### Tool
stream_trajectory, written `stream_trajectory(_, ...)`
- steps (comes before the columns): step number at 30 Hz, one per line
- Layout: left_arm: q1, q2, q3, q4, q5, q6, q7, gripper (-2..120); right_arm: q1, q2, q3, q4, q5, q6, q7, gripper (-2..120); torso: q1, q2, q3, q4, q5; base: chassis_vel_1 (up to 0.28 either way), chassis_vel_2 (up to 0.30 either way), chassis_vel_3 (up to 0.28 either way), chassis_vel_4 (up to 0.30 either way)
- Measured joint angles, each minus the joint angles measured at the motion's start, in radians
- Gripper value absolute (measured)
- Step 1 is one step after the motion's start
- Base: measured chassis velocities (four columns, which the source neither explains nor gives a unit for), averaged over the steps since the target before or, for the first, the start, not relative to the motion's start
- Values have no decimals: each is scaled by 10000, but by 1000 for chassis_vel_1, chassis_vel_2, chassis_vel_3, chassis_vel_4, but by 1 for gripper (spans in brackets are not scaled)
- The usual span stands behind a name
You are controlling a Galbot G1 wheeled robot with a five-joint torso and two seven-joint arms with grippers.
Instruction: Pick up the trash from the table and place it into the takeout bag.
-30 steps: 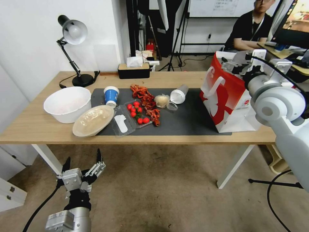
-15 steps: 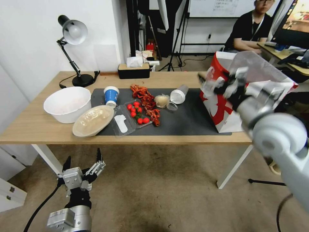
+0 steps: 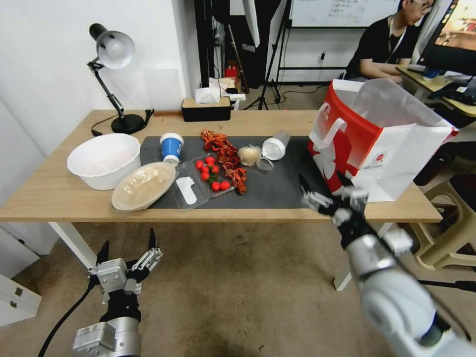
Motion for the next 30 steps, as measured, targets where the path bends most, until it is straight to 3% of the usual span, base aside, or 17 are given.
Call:
stream_trajectory(12,-26,34,22,51,-23,-133,-28,100,-1901,828,-71,-69,-1083,886,-320,100,0,0,1,1,-2,0,0,0,0)
stream_trajectory(23,16,35,2,42,-29,-176,-43,100,-1700,799,-178,-112,-1034,711,-339,100,0,-1,2,0,-1,0,0,0,0)
stream_trajectory(30,-4,30,16,36,-21,-175,-26,100,-516,614,-541,-205,-732,83,-299,100,1,-1,2,1,-1,0,0,0,0)
